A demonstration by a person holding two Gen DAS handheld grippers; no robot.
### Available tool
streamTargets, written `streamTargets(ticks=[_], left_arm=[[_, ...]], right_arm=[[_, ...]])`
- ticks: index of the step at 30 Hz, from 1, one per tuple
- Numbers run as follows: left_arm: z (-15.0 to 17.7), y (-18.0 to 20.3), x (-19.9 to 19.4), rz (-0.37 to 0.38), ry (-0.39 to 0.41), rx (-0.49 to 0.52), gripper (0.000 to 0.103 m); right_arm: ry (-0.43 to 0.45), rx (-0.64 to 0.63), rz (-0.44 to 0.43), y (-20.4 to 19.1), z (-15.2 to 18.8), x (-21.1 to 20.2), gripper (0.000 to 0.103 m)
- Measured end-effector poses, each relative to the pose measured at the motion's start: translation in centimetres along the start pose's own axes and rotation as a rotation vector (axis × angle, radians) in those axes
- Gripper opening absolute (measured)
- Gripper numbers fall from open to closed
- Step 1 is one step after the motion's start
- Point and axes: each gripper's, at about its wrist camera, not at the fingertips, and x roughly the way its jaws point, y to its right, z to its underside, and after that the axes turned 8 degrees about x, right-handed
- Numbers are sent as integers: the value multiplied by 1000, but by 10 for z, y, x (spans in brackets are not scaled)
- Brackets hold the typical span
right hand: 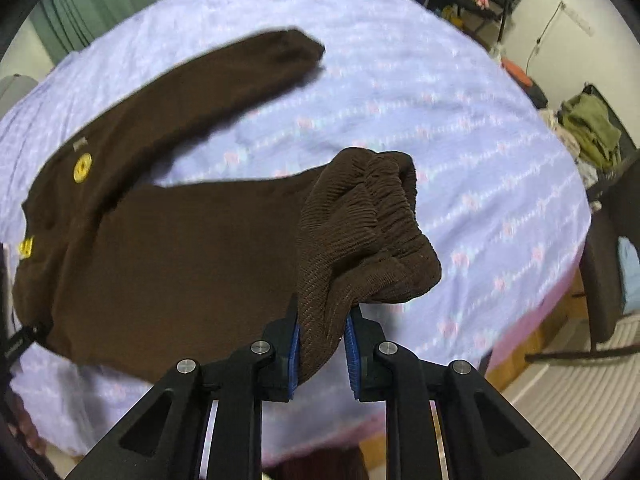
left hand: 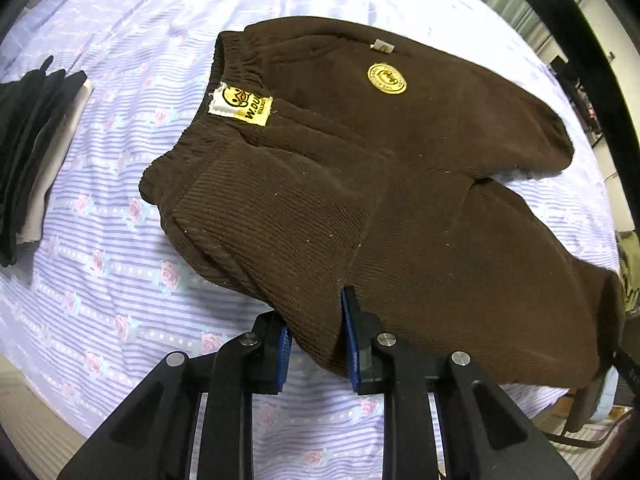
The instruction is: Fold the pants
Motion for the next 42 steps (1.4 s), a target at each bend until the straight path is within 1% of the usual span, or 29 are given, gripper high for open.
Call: streamTargets(ticks=[1, 2, 4, 6, 8, 9, 10, 14, 16, 17, 18, 19, 21, 24, 26, 27, 28, 29, 30, 31, 32, 33, 34, 35, 36, 37, 39, 40, 42], left_arm=[[-5, 2, 0, -4, 4, -4, 23], [-9, 4, -7, -15, 19, -3, 23], [-18, 10, -17, -30, 38, 1, 23], [-25, 10, -32, -20, 58, -21, 23], [-35, 7, -51, -21, 95, -44, 23], [-42, 6, -61, -18, 126, -67, 23], [-43, 6, -62, -16, 143, -81, 23], [-79, 6, -81, -9, 237, -140, 23], [-103, 17, -72, -6, 263, -159, 23], [-115, 18, -70, 0, 280, -176, 23], [-130, 19, -67, 5, 296, -189, 23], [-136, 20, -65, 1, 302, -195, 23], [-165, 21, -55, 0, 310, -209, 23], [-197, 19, -36, 3, 298, -223, 23], [-221, 17, -16, -19, 253, -226, 25], [-231, 17, -7, -35, 223, -222, 31], [-238, 17, 1, -39, 195, -215, 36], [-242, 19, 5, -33, 182, -205, 56], [-245, 22, 2, -24, 193, -184, 75], [-240, 26, -4, -28, 239, -162, 78], [-238, 29, -14, -36, 286, -137, 81], [-237, 33, -26, -47, 333, -107, 91], [-234, 38, -39, -62, 387, -74, 96], [-229, 41, -54, -67, 449, -40, 99], [-222, 42, -67, -69, 503, 4, 99], [-216, 42, -74, -77, 531, 48, 99], [-202, 34, -81, -73, 567, 144, 99], [-199, 29, -80, -72, 569, 174, 99], [-182, 12, -71, -82, 536, 273, 99]], right_arm=[[-14, 24, -19, 4, -5, -2, 18], [-10, 36, -31, 9, -5, -9, 18], [36, 49, -62, 7, -9, -27, 18], [97, 55, -83, 2, -19, -49, 18], [151, 62, -101, -3, -31, -65, 18], [184, 69, -117, -6, -40, -73, 18], [213, 78, -128, -9, -51, -78, 18], [302, 129, -172, -20, -85, -82, 18], [342, 194, -199, -26, -110, -78, 18], [355, 212, -208, -29, -114, -79, 18], [371, 237, -215, -32, -127, -75, 18], [379, 261, -220, -37, -141, -69, 17], [376, 293, -219, -45, -161, -56, 17], [379, 310, -188, -62, -195, -33, 17], [360, 289, -175, -74, -214, -16, 18], [328, 276, -168, -82, -226, -4, 20], [308, 262, -169, -87, -232, 4, 30], [296, 245, -169, -92, -238, 9, 43], [318, 241, -176, -93, -239, 7, 53], [349, 235, -180, -92, -237, 2, 74], [407, 231, -179, -92, -234, -10, 87], [469, 233, -174, -90, -229, -22, 91], [537, 235, -171, -88, -224, -36, 92], [561, 233, -173, -87, -221, -44, 92], [581, 223, -185, -86, -218, -55, 92], [588, 212, -198, -85, -216, -62, 92], [583, 175, -217, -83, -204, -71, 92], [573, 160, -222, -82, -199, -72, 92], [531, 92, -211, -87, -180, -67, 92]])
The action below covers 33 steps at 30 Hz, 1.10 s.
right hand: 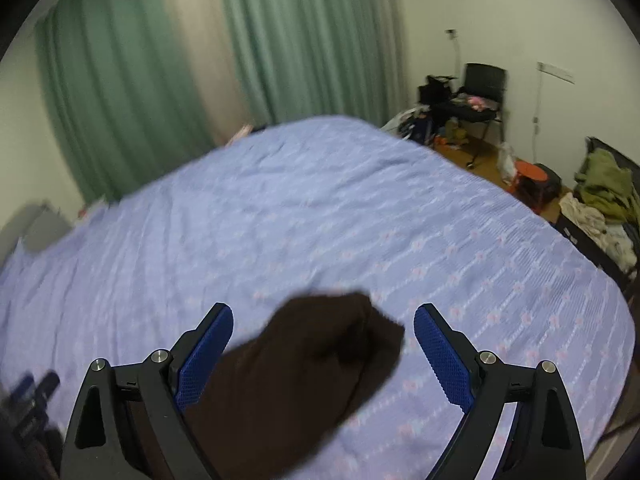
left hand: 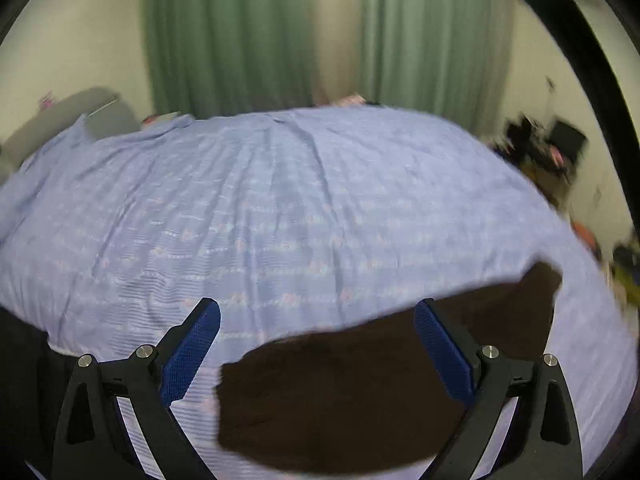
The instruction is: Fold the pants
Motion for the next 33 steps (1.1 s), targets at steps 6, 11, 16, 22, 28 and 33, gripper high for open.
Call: streamTargets(ticks=[6, 11, 16, 22, 28, 33], left_arm=[[51, -45, 23, -6, -121, 64, 98], [69, -85, 63, 57, -197, -12, 82], [71, -81, 105, 150, -279, -27, 78], [84, -75, 133, 241, -347, -131, 44], [90, -89, 101, 259, -296, -252, 22], [97, -99, 92, 185, -311, -234, 25]], right_arm=[[-221, -177, -43, -34, 98, 9, 92], [-408, -201, -97, -61, 161, 28, 92], [-417, -217, -136, -81, 172, 30, 92], [-432, -172, -98, -79, 166, 33, 92], [-442, -147, -114, -81, 170, 23, 90], [-415, -160, -127, -83, 168, 16, 90]])
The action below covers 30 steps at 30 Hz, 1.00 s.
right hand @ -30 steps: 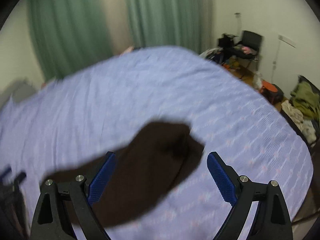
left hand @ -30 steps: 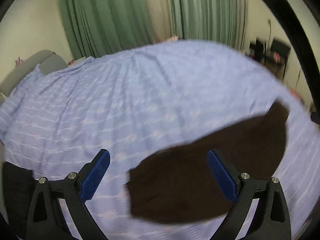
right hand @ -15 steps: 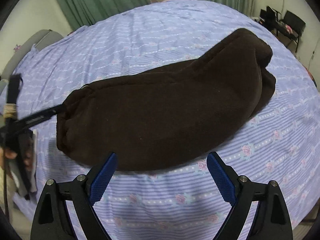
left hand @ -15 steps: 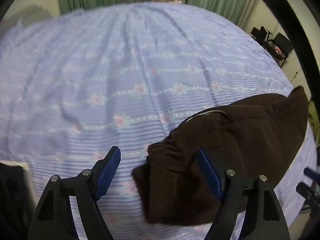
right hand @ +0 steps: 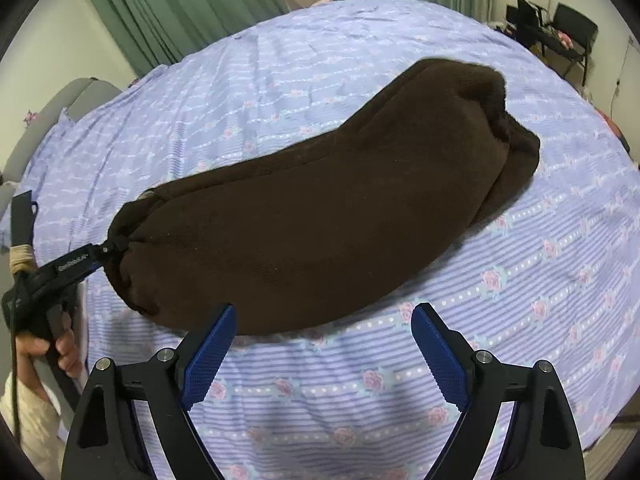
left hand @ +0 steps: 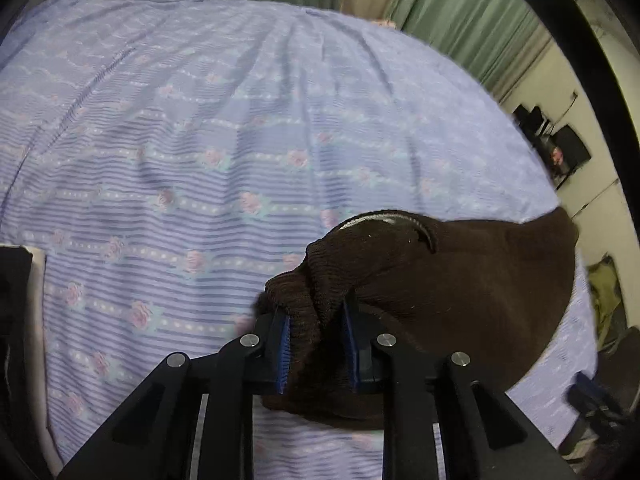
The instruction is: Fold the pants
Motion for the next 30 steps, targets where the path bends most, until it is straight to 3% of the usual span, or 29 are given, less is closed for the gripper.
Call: streamTargets(ticks=[4, 8, 10, 11, 12, 13, 15, 17, 19, 21, 25, 30], left_arm=[[-14, 17, 28, -110, -86, 98, 31], [-13, 34, -11, -142, -28, 101, 39], [-4, 58, -35, -175, 17, 221, 51], [3, 75, -45, -210, 45, 309, 68], [9, 87, -52, -255, 70, 359, 93], [15, 100, -61, -348, 134, 407, 102], [19, 103, -66, -377, 157, 421, 103], [15, 94, -64, -390, 111, 352, 102], [17, 99, -72, -426, 127, 337, 97], [25, 120, -85, -410, 173, 397, 97], [46, 186, -90, -245, 218, 597, 98], [71, 261, -51, -85, 226, 781, 94]], right_arm=[[11, -45, 25, -6, -1, 2, 90], [52, -15, 22, 12, -8, -12, 90], [79, -5, 3, 27, -13, -22, 90], [94, 4, 0, 39, -17, -28, 90], [103, 7, -2, 49, -20, -33, 90], [109, 6, 2, 59, -23, -36, 90], [113, -9, 31, 73, -28, -39, 90], [119, -35, 81, 81, -30, -42, 90], [140, -110, 103, 72, -28, -46, 90], [159, -137, 47, 66, -27, -53, 90], [152, -64, -15, 76, -27, -61, 90], [119, -24, 30, 117, -23, -52, 90]])
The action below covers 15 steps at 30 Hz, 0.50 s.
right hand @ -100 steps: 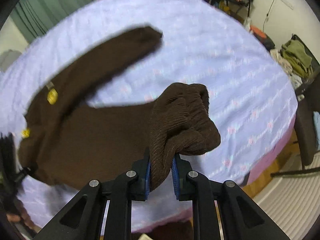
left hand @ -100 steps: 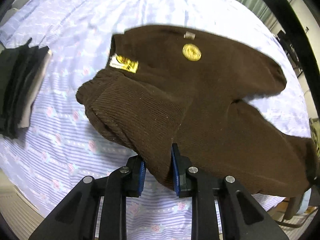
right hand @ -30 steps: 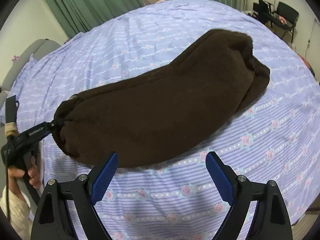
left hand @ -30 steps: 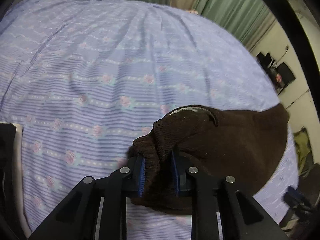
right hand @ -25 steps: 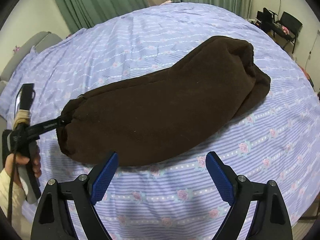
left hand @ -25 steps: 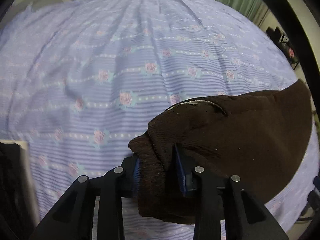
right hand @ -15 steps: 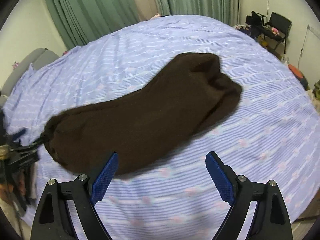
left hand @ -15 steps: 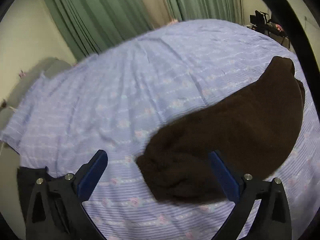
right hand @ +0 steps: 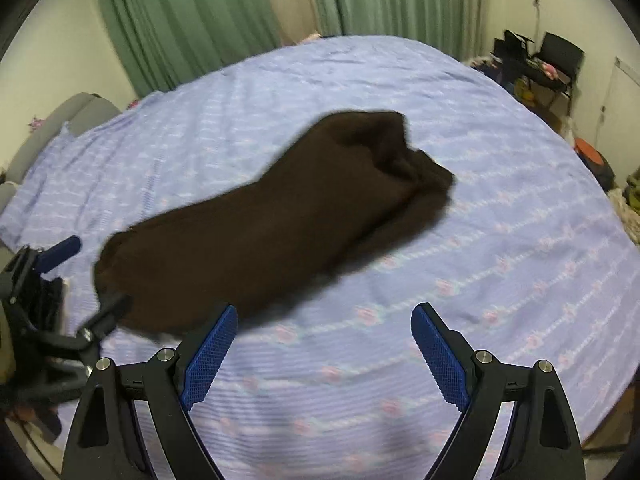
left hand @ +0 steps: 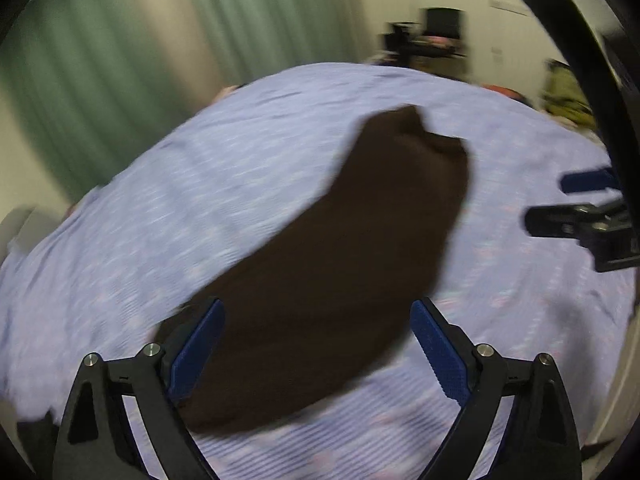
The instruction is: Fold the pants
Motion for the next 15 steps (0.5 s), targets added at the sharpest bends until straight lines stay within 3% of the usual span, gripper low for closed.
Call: streamTargets(ticks=[5, 8, 10, 11, 12, 15], left_arm=[[-17, 49, 52, 12, -21, 148, 76], [-22, 62, 84, 40, -56, 177, 75], [-24, 68, 102, 27, -91, 204, 61], [-26, 66, 110, 29, -112, 208, 49], [-28, 57, 110, 49, -117, 185, 39], [-37, 17, 109, 174, -119, 19, 29]], right_arm=[[-50, 38, 64, 47, 12, 13, 90], [-83, 73, 81, 66, 19, 22, 86], [-103, 100, 72, 76, 25, 27, 82], [-117, 115, 60, 79, 27, 31, 80], [-122, 123, 52, 80, 29, 33, 78], [-125, 120, -8, 77, 27, 39, 73]])
